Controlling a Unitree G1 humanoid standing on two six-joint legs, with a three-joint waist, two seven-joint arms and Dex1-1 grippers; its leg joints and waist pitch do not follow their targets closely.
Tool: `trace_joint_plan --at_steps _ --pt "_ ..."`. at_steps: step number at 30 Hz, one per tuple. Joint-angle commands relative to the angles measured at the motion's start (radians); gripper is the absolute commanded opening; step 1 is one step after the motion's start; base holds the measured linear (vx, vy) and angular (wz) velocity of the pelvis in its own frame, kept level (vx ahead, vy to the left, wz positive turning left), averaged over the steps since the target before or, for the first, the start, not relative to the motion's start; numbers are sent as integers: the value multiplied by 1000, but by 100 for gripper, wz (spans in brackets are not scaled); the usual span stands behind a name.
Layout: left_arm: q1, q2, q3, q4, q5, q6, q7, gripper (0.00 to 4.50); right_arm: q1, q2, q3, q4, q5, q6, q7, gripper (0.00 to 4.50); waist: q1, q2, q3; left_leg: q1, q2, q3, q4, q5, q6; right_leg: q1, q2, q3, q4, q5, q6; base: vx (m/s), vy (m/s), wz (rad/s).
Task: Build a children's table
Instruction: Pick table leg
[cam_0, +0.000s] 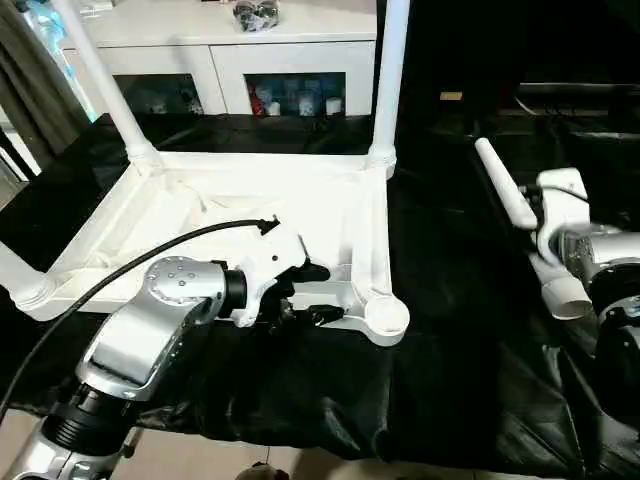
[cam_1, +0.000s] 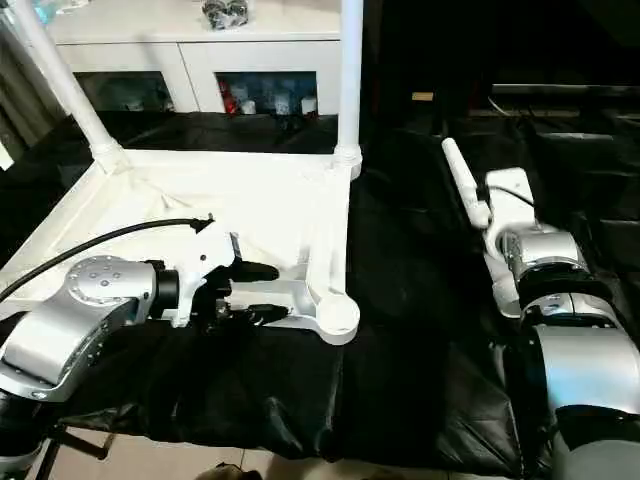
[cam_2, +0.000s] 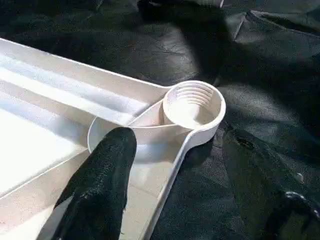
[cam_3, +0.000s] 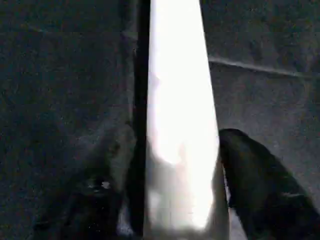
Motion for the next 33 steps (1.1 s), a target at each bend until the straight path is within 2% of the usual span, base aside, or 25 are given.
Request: trace_joint_plan --at_steps 1,4,6,7,10,11,12,16,21,23,24,26,27,29,30,32,33 --pt "-9 13 15 -22 -9 8 -1 313 -17 -10 -4 31 -2 36 18 245 7 -29 -71 9 13 3 -51 -206 41 52 -34 23 -67 -203 -260 0 0 0" --pt "-13 9 10 -25 -15 8 1 313 -19 -17 4 52 -7 55 45 227 10 -28 -70 11 14 3 -50 -217 38 50 -36 23 -68 -226 -259 0 0 0" --pt "-18 6 7 -26 -21 8 4 313 -23 -23 5 66 -12 65 65 215 11 -32 -69 11 14 4 -50 -224 36 49 -34 24 -68 -234 -256 0 0 0" --pt "-19 5 7 -26 -22 7 5 313 -23 -25 4 68 -12 68 70 194 13 -31 -69 10 14 4 -50 -221 35 49 -35 24 -67 -232 -256 0 0 0" --pt "-23 4 7 -24 -25 5 7 313 -25 -32 3 74 -13 75 88 182 15 -33 -68 11 15 4 -50 -222 35 47 -35 24 -68 -241 -252 0 0 0" --pt "-25 4 8 -22 -26 3 9 313 -26 -35 3 76 -14 77 96 182 15 -33 -68 11 15 4 -50 -229 34 46 -35 24 -69 -251 -249 0 0 0" --pt "-26 4 8 -20 -26 2 10 313 -26 -37 4 77 -14 78 101 179 16 -39 -68 11 15 4 -49 -229 33 47 -36 25 -69 -259 -246 0 0 0" --pt "-27 3 13 -15 -26 -4 14 313 -25 -45 3 82 -15 77 106 178 19 -40 -66 11 15 4 -50 -240 25 44 -36 25 -71 -288 -235 0 0 0" --pt "-28 -5 23 -5 -21 -34 47 313 -24 -56 -37 87 10 58 66 178 21 -42 -66 13 15 3 -51 -254 15 43 -36 26 -73 -299 -225 0 0 0" --pt "-45 -60 51 37 4 -81 134 313 -24 -61 -86 79 52 28 53 178 21 -46 -65 11 14 4 -51 -255 17 43 -35 26 -74 -302 -221 0 0 0" --pt "-45 -60 51 37 4 -81 134 313 -24 -61 -86 79 52 28 53 178 25 -45 -66 17 14 6 -48 -258 17 39 -36 27 -78 -306 -220 0 0 0" --pt "-71 -131 103 86 10 -122 237 313 -23 -64 -142 58 110 -3 84 178 25 -47 -67 9 13 4 -48 -246 22 45 -35 25 -74 -284 -219 0 0 0" --pt "-71 -131 103 86 10 -122 237 313 -23 -64 -142 58 110 -3 84 178 26 -50 -69 10 14 4 -48 -239 28 47 -37 25 -74 -271 -218 0 0 0" --pt "-93 -199 156 110 -24 -124 316 313 -13 -58 -222 10 199 -34 159 178 25 -44 -70 5 14 4 -46 -214 38 50 -35 24 -70 -234 -226 0 0 0" --pt "-100 -225 175 117 -40 -117 344 313 -4 -53 -257 -17 238 -46 193 177 28 -47 -72 4 13 6 -42 -199 52 53 -36 24 -67 -198 -235 0 0 0" --pt "-115 -261 198 137 -57 -91 385 313 27 -33 -299 -95 296 -75 270 177 30 -44 -76 -1 13 4 -39 -168 75 56 -36 22 -62 -154 -244 0 0 0" --pt "-124 -279 206 154 -62 -87 404 313 58 -11 -327 -177 347 -62 326 177 29 -45 -75 -4 10 6 -38 -157 97 56 -31 21 -62 -134 -246 0 0 0"
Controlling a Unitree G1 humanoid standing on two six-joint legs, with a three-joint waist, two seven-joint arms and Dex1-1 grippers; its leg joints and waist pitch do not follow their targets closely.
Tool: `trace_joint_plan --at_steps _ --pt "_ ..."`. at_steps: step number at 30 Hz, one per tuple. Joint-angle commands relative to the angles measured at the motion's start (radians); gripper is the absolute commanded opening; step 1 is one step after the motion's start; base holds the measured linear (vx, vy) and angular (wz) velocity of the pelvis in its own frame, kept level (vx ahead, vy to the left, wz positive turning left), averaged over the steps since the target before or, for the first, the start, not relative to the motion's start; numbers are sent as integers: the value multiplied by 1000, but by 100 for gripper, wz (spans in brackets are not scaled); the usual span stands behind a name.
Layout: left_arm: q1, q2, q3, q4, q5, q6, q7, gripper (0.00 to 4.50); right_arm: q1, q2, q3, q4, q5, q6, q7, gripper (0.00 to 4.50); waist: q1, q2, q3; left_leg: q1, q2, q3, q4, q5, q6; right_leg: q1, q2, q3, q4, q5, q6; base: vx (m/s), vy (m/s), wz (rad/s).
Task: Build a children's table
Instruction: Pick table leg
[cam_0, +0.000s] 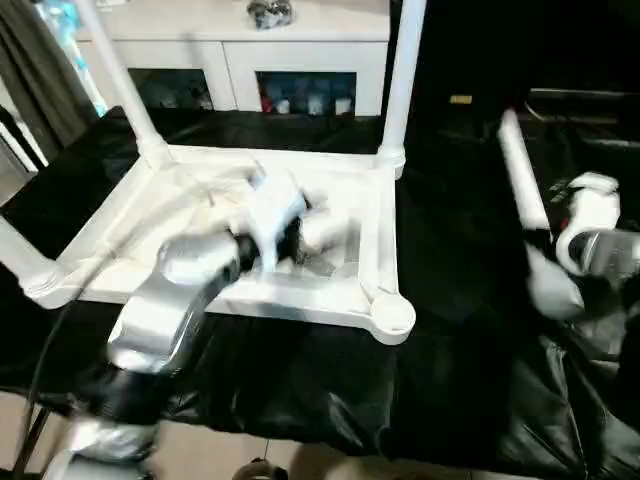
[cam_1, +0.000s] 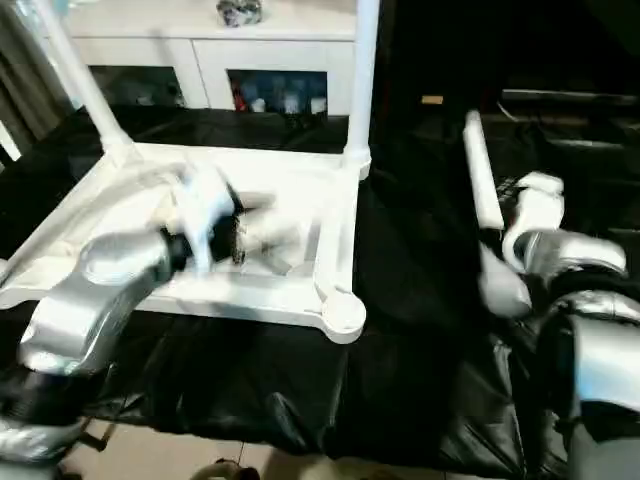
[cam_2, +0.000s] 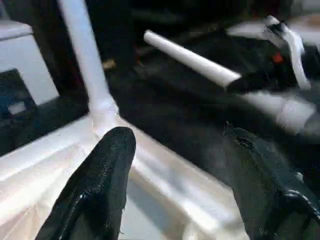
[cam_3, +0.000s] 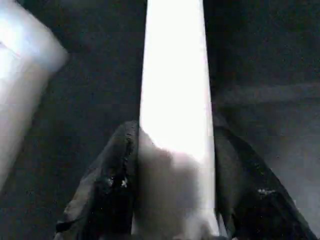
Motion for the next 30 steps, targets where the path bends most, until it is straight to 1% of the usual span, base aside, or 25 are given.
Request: trace_joint_plan --at_steps 1,2,3,4,5,6,7,8,9,10,11,12,13,14,15,16,18,19,21,22,23,25,26,28,30 --pt "-18 -28 35 39 -27 29 47 313 63 56 -64 -217 140 4 133 177 9 -31 -83 2 12 4 -42 -136 114 61 -32 22 -67 -111 -248 0 0 0" --pt "-21 -39 41 46 -34 36 52 313 88 73 -76 -276 172 10 159 177 15 -31 -82 3 11 6 -43 -127 131 61 -30 23 -71 -91 -238 0 0 0" --pt "-29 -69 55 49 -67 65 56 313 167 116 -84 -452 251 45 211 177 15 -20 -88 0 16 -2 -41 -94 145 60 -33 20 -59 -59 -256 0 0 0" --pt "-33 -85 65 48 -92 88 55 313 208 135 -80 -537 291 75 232 177 24 -17 -90 9 20 2 -37 -88 160 53 -32 24 -63 -34 -256 0 0 0" --pt "-34 -92 70 47 -104 99 54 313 224 142 -78 -571 307 89 240 177 24 -17 -90 9 20 2 -37 -88 160 53 -32 24 -63 -34 -256 0 0 0" --pt "-43 -120 88 45 -152 146 51 313 291 167 -63 -702 380 158 279 177 32 -19 -94 2 20 -1 -36 -31 176 55 -28 22 -54 19 -275 0 0 0" --pt "-43 -120 88 45 -152 146 51 313 291 167 -63 -702 380 158 279 177 38 -20 -92 1 22 -1 -36 -48 175 50 -30 21 -57 -11 -282 0 0 0" --pt "-47 -133 96 45 -170 166 53 313 321 177 -57 -756 415 185 298 177 40 -18 -91 2 22 -1 -38 -65 166 48 -31 21 -61 -45 -281 0 0 0" --pt "-47 -133 96 45 -170 166 53 313 321 177 -57 -756 415 185 298 177 39 -17 -87 3 21 1 -40 -87 154 46 -29 21 -66 -84 -275 0 0 0" --pt "-65 -177 126 48 -246 231 56 313 402 198 -27 -897 503 249 337 177 41 -17 -78 11 22 6 -47 -157 110 43 -30 25 -82 -197 -244 0 0 0" --pt "-75 -200 143 51 -285 258 64 313 429 204 -13 -943 531 272 349 177 56 -10 -78 20 25 4 -47 -184 99 39 -34 26 -84 -229 -236 0 0 0" --pt "-82 -215 154 54 -309 275 70 313 447 208 -5 -971 548 286 356 176 51 -16 -74 15 25 1 -53 -223 82 42 -35 24 -89 -283 -217 0 0 0" --pt "-93 -237 169 59 -343 288 77 313 468 217 4 -1009 560 299 360 176 52 -15 -74 11 24 -3 -58 -230 71 45 -37 22 -91 -309 -204 0 0 0" --pt "-100 -250 178 63 -364 296 80 329 482 223 9 -1032 567 307 361 176 53 -14 -74 16 25 -3 -61 -243 54 39 -38 24 -98 -342 -179 0 0 0" --pt "-109 -269 188 63 -393 316 82 339 503 235 16 -1072 577 323 354 176 52 -16 -73 18 23 -3 -62 -249 40 37 -39 26 -102 -359 -165 0 0 0" --pt "-115 -282 194 63 -412 330 84 346 517 241 21 -1099 583 334 350 176 52 -17 -71 14 24 -5 -67 -250 34 38 -39 27 -104 -359 -155 0 0 0" --pt "-130 -315 204 73 -428 353 113 349 534 249 42 -1134 584 351 349 176 51 -17 -71 10 23 -8 -70 -247 30 42 -40 26 -106 -365 -136 0 0 0" --pt "-132 -320 207 76 -430 356 120 359 536 250 45 -1138 584 353 348 176 50 -17 -73 11 23 -7 -69 -245 28 42 -40 26 -107 -365 -132 0 0 0" --pt "-143 -336 215 91 -435 369 141 368 543 253 57 -1157 585 364 339 176 47 -19 -71 7 19 -8 -72 -231 29 45 -41 24 -113 -379 -111 0 0 0" --pt "-143 -336 215 91 -435 369 141 368 543 253 57 -1157 585 364 339 176 47 -19 -73 7 18 -8 -71 -225 29 45 -42 24 -113 -376 -107 0 0 0" --pt "-147 -346 222 95 -445 379 151 368 551 249 75 -1172 577 366 334 176 44 -22 -73 6 17 -8 -71 -214 32 45 -42 25 -114 -374 -102 0 0 0" --pt "-159 -362 237 101 -468 403 184 368 570 243 112 -1210 564 372 315 176 44 -21 -73 6 18 -7 -70 -206 33 44 -41 26 -115 -369 -105 0 0 0" --pt "-161 -365 238 103 -471 407 192 368 573 243 120 -1217 559 372 310 176 45 -22 -75 5 19 -9 -69 -185 33 45 -41 27 -110 -341 -108 0 0 0" --pt "-163 -368 236 105 -472 411 211 368 577 244 139 -1230 540 371 298 176 45 -20 -77 3 20 -8 -68 -167 37 45 -40 27 -107 -307 -116 0 0 0" --pt "-166 -377 237 107 -467 417 240 368 577 248 178 -1247 495 355 280 176 44 -21 -78 2 20 -8 -67 -154 38 47 -40 27 -102 -271 -126 0 0 0"
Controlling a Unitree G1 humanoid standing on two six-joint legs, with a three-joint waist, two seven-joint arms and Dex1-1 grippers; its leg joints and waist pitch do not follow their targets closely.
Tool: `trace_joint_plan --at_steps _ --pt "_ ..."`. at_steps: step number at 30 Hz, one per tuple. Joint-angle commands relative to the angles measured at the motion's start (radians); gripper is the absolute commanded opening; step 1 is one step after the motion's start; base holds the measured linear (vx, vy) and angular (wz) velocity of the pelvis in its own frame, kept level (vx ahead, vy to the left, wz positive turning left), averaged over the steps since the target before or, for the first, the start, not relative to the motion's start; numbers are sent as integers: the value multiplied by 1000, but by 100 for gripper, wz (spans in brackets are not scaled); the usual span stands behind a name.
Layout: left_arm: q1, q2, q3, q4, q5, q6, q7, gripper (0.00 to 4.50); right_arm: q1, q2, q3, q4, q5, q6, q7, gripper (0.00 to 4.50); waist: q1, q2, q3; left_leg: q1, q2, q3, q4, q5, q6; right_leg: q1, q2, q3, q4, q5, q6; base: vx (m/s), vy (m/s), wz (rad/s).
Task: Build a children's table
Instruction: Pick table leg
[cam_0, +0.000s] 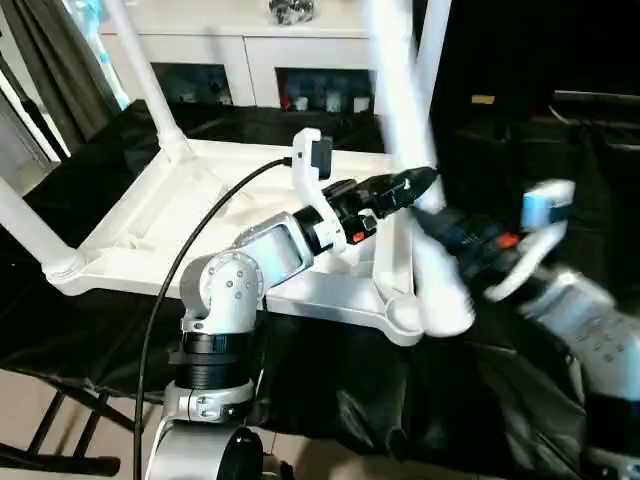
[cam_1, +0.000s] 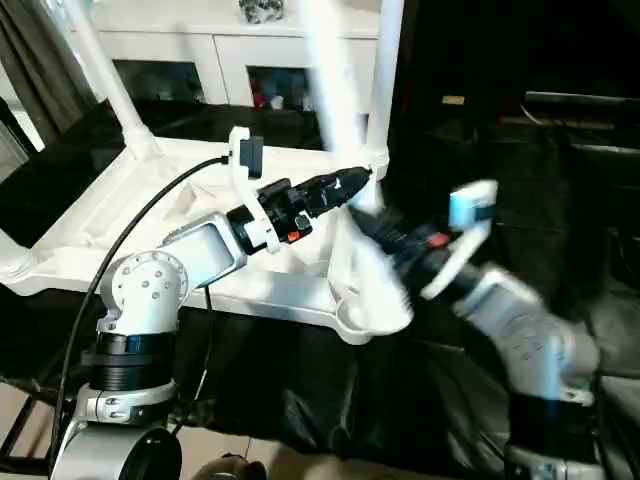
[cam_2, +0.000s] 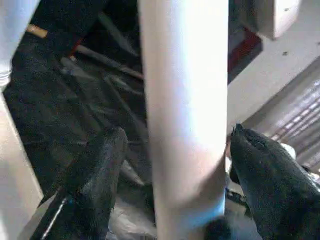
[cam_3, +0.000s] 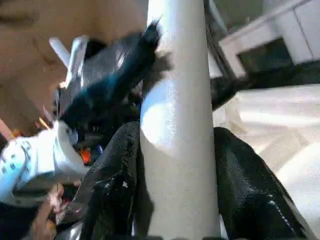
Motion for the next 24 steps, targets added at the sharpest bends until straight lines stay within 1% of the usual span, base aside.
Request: trace_joint_plan --at_steps 1,3,4,5,6,7,8,9,11,12,13,14,15,17,19,20,22,23,24 --pt "-43 -50 21 14 0 8 60 342 -11 8 55 -41 -68 -32 -33 176 -1 -26 -75 14 20 -7 -65 -150 30 49 -39 28 -85 -256 -147 0 0 0" --pt "-50 -61 32 22 4 4 87 335 -15 14 78 -47 -100 -51 -50 176 -3 -27 -74 12 18 -7 -65 -148 24 50 -38 28 -84 -246 -146 0 0 0" --pt "-60 -72 47 37 15 -11 129 335 -21 22 101 -47 -138 -76 -80 176 -4 -28 -76 14 18 -6 -64 -145 27 51 -39 28 -83 -236 -149 0 0 0" --pt "-64 -77 54 43 18 -18 149 335 -22 24 111 -49 -152 -88 -92 176 -4 -26 -74 14 18 -6 -64 -145 26 48 -38 29 -83 -232 -148 0 0 0" --pt "-70 -84 66 51 20 -27 178 316 -24 31 120 -51 -168 -107 -106 176 -5 -26 -75 15 18 -6 -64 -151 25 50 -39 29 -84 -234 -148 0 0 0" --pt "-82 -98 90 67 22 -45 225 316 -27 35 148 -55 -211 -134 -135 176 -6 -25 -74 15 18 -6 -65 -155 25 50 -39 28 -84 -238 -147 0 0 0" --pt "-98 -116 122 86 19 -71 290 302 -30 60 181 -68 -251 -174 -174 176 -7 -25 -74 14 17 -6 -65 -157 19 50 -38 28 -85 -238 -140 0 0 0" --pt "-104 -124 132 91 16 -80 315 296 -32 73 194 -75 -266 -181 -196 176 -10 -25 -73 15 16 -7 -67 -163 14 50 -37 28 -86 -246 -136 0 0 0" --pt "-110 -133 140 96 18 -90 345 294 -35 91 209 -83 -285 -189 -222 176 -14 -25 -73 14 16 -8 -68 -173 15 51 -38 28 -85 -252 -135 0 0 0" --pt "-112 -142 142 96 13 -95 364 284 -38 109 222 -91 -300 -199 -241 176 -15 -24 -73 15 17 -8 -68 -177 16 49 -38 28 -87 -256 -132 0 0 0" --pt "-112 -142 142 96 13 -95 364 269 -38 109 222 -91 -300 -199 -241 176 -15 -23 -73 15 17 -9 -68 -175 14 50 -38 29 -85 -252 -131 0 0 0" --pt "-113 -157 142 95 6 -99 395 257 -42 143 236 -100 -319 -214 -274 176 -15 -21 -74 16 18 -8 -68 -177 14 47 -38 29 -84 -246 -133 0 0 0" --pt "-111 -164 140 93 3 -101 405 253 -44 156 243 -104 -327 -221 -288 176 -18 -22 -72 14 17 -9 -70 -180 10 48 -37 29 -84 -242 -135 0 0 0" --pt "-109 -170 136 90 -2 -101 414 254 -45 167 249 -106 -332 -228 -301 176 -20 -22 -73 14 17 -9 -70 -185 10 49 -38 29 -83 -239 -135 0 0 0" --pt "-102 -173 125 86 -6 -97 424 219 -46 180 259 -109 -343 -240 -321 176 -20 -21 -73 14 17 -8 -70 -192 7 47 -38 30 -84 -245 -130 0 0 0" --pt "-102 -171 118 88 -9 -100 433 219 -48 187 265 -108 -353 -249 -332 176 -20 -14 -72 15 17 -9 -71 -195 4 46 -38 30 -84 -247 -128 0 0 0" --pt "-99 -168 111 85 -9 -104 436 204 -50 194 272 -108 -364 -254 -343 176 -22 -17 -72 15 17 -10 -72 -199 -1 48 -37 30 -84 -241 -125 0 0 0" --pt "-98 -165 105 83 -11 -108 439 204 -51 196 276 -108 -370 -257 -348 176 -23 -17 -72 14 17 -10 -72 -201 -2 49 -36 30 -85 -238 -122 0 0 0" --pt "-97 -157 94 81 -10 -116 432 186 -53 200 280 -106 -375 -261 -350 176 -23 -17 -73 15 17 -10 -72 -200 -3 49 -37 30 -84 -233 -122 0 0 0"
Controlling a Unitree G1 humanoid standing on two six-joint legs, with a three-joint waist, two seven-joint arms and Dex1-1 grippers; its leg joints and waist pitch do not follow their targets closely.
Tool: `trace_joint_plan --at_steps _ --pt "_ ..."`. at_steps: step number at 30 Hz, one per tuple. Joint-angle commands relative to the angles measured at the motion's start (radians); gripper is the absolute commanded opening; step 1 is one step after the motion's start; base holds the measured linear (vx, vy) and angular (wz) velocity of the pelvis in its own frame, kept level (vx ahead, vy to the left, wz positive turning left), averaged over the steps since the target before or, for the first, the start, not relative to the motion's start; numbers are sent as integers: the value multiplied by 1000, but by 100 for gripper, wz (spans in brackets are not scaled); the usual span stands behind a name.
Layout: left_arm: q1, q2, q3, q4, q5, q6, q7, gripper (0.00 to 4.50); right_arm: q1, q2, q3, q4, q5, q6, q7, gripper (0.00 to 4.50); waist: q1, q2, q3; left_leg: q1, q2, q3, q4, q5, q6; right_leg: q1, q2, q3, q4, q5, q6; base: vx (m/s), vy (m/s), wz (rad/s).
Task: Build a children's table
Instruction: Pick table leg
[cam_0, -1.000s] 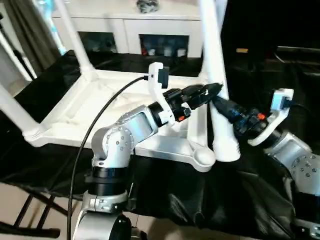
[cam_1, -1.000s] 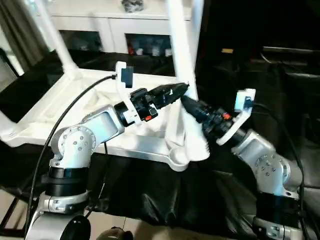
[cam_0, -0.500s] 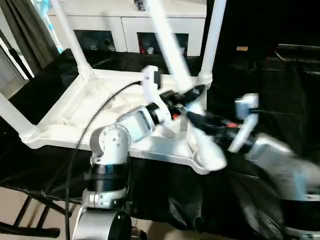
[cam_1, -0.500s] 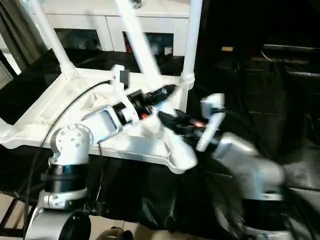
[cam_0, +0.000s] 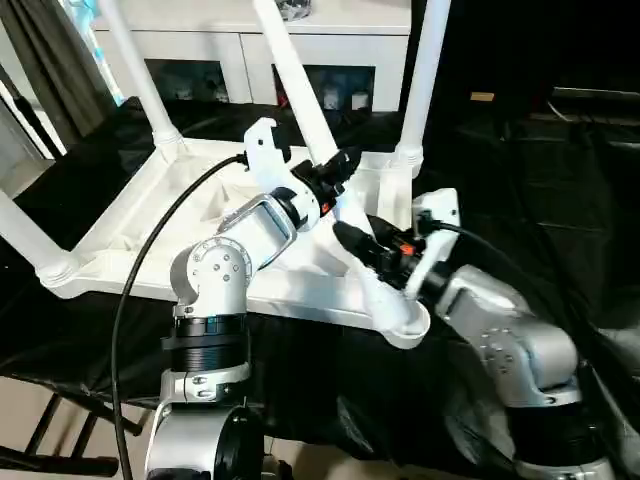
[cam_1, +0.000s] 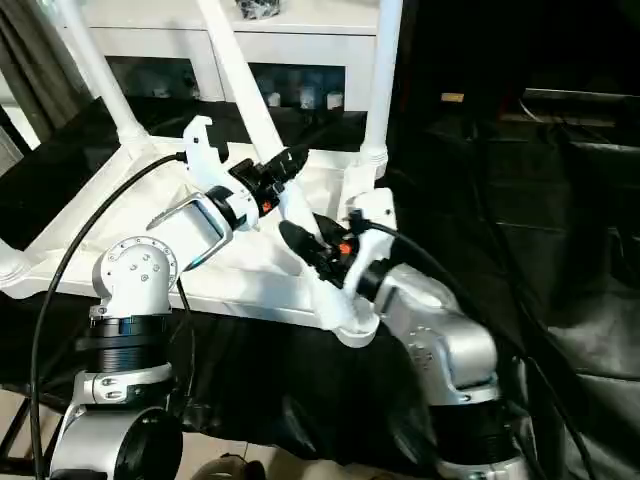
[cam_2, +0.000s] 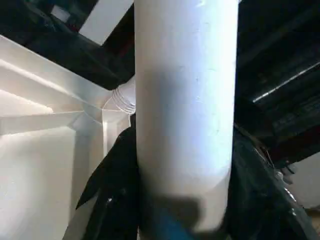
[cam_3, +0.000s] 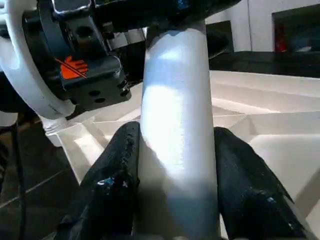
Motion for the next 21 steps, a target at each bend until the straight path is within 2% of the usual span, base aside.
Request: trace_joint_plan --at_steps 1,2,4,5,6,7,9,11,12,13,16,17,18,20,21 --pt "-34 -151 -17 5 15 -4 22 186 -43 11 -2 -64 -11 -45 -10 176 -3 -16 -73 16 18 -9 -70 -200 -2 50 -37 30 -81 -232 -121 0 0 0" --pt "-34 -142 -25 2 13 -9 13 183 -45 12 -1 -62 -11 -43 -6 232 -3 -17 -73 17 18 -9 -71 -203 -2 50 -37 30 -81 -234 -120 0 0 0" --pt "-37 -98 -44 -7 -1 -8 -38 180 -47 7 -11 -58 9 -28 10 246 -3 -17 -73 17 18 -9 -70 -199 -2 51 -37 30 -80 -226 -121 0 0 0" --pt "-39 -82 -50 -11 -6 -5 -61 180 -47 2 -16 -58 20 -22 20 246 -4 -25 -73 17 18 -8 -70 -194 0 51 -37 30 -81 -224 -121 0 0 0" --pt "-40 -60 -59 -15 -15 -2 -87 180 -46 -3 -23 -57 34 -15 30 263 -2 -20 -73 17 18 -7 -69 -184 6 50 -38 31 -79 -224 -125 0 0 0" --pt "-36 2 -88 -34 -33 24 -172 179 -50 -34 -44 -54 86 24 86 274 -2 -23 -74 18 18 -6 -68 -183 8 50 -37 31 -79 -223 -127 0 0 0" --pt "-32 30 -100 -43 -47 42 -211 179 -52 -54 -53 -52 112 44 117 281 4 -21 -74 22 20 -6 -66 -172 17 49 -36 33 -77 -213 -132 0 0 0" --pt "-28 63 -112 -53 -66 58 -260 179 -56 -82 -63 -47 144 73 159 292 2 -24 -75 16 18 -6 -64 -150 23 53 -37 32 -70 -175 -148 0 0 0" --pt "-23 121 -135 -69 -87 75 -349 179 -60 -137 -64 -40 176 110 236 304 1 -29 -76 15 15 -5 -62 -139 33 58 -36 31 -68 -167 -155 0 0 0" --pt "-22 146 -144 -76 -95 80 -390 179 -61 -163 -64 -38 197 138 274 304 2 -25 -77 16 16 -5 -60 -127 40 57 -36 32 -66 -163 -162 0 0 0" --pt "-24 186 -156 -88 -105 84 -481 179 -61 -214 -57 -38 234 181 353 323 1 -29 -74 16 15 -2 -59 -129 46 58 -37 32 -69 -178 -176 0 0 0" --pt "-26 203 -161 -92 -107 84 -525 179 -62 -234 -54 -38 249 198 384 338 1 -27 -74 16 17 -2 -58 -130 46 57 -38 33 -68 -187 -179 0 0 0" --pt "-30 240 -178 -105 -124 81 -641 179 -65 -270 -51 -35 285 235 449 348 0 -36 -73 19 16 -1 -59 -136 47 57 -38 33 -72 -211 -176 0 0 0" --pt "-32 256 -187 -110 -134 77 -694 179 -68 -286 -48 -33 301 250 478 354 4 -27 -74 22 21 -2 -60 -139 41 53 -40 34 -68 -225 -181 0 0 0" --pt "-36 272 -197 -113 -147 70 -750 179 -70 -313 -37 -32 319 265 525 354 3 -31 -74 22 21 -3 -60 -143 40 56 -40 33 -68 -222 -186 0 0 0"
